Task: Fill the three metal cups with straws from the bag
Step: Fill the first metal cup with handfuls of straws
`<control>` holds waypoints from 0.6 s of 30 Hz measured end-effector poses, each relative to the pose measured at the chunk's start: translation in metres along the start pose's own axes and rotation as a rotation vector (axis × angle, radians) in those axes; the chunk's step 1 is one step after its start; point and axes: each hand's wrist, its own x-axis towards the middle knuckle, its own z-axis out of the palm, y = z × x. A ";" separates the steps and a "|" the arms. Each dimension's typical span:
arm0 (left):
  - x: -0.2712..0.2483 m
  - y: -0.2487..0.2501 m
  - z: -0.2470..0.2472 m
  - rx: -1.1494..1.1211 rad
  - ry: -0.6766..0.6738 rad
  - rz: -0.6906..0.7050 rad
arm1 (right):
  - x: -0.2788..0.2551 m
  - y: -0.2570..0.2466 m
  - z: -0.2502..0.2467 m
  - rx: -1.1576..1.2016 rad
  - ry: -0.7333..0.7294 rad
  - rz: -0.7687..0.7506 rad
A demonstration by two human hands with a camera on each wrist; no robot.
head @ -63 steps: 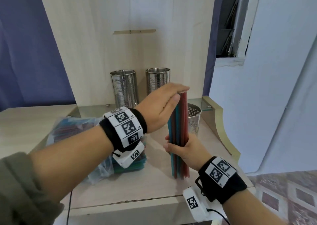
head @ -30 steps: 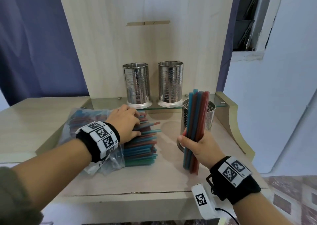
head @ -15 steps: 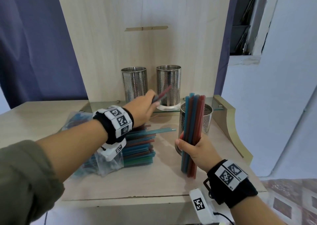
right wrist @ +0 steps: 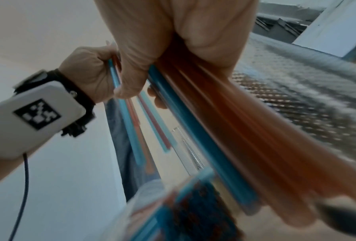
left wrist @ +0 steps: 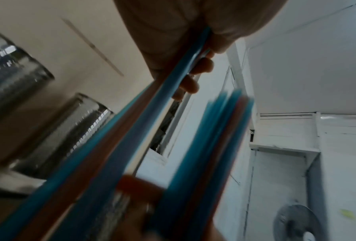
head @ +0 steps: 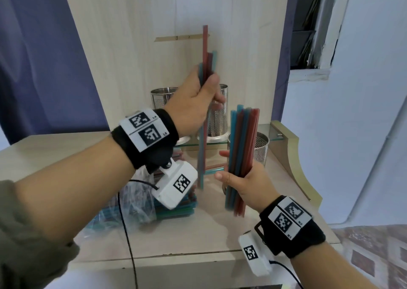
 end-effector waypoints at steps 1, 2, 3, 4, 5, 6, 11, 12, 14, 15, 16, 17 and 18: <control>-0.005 0.001 0.007 0.014 -0.016 -0.008 | 0.002 -0.008 0.000 0.015 0.001 -0.020; -0.010 0.002 0.013 0.019 -0.026 -0.004 | 0.003 -0.016 0.000 0.022 -0.001 -0.042; -0.014 0.002 0.020 -0.009 -0.025 0.004 | 0.003 -0.023 0.001 0.017 0.000 -0.064; -0.019 0.004 0.026 -0.071 -0.010 0.003 | 0.004 -0.029 0.002 0.007 0.005 -0.084; -0.022 0.006 0.031 -0.140 0.013 -0.011 | 0.003 -0.034 0.002 0.010 0.012 -0.097; -0.025 0.008 0.035 -0.199 0.038 -0.028 | 0.003 -0.036 0.002 0.020 0.020 -0.101; -0.031 0.009 0.048 -0.477 0.014 -0.094 | 0.006 -0.042 -0.011 -0.061 -0.015 -0.084; -0.029 0.012 0.047 -0.490 -0.006 -0.091 | 0.005 -0.042 -0.014 -0.072 -0.020 -0.069; -0.019 0.018 0.039 -0.389 0.006 -0.033 | 0.003 -0.042 -0.020 -0.091 -0.028 -0.033; -0.012 0.023 0.033 -0.275 0.027 0.022 | 0.002 -0.041 -0.023 -0.102 -0.043 -0.014; -0.005 0.027 0.027 -0.117 0.053 0.084 | 0.000 -0.041 -0.026 -0.105 -0.067 -0.002; 0.002 0.029 0.022 0.048 0.061 0.150 | -0.001 -0.041 -0.027 -0.094 -0.091 0.004; 0.006 0.029 0.020 0.196 0.035 0.202 | -0.002 -0.041 -0.029 -0.078 -0.104 0.005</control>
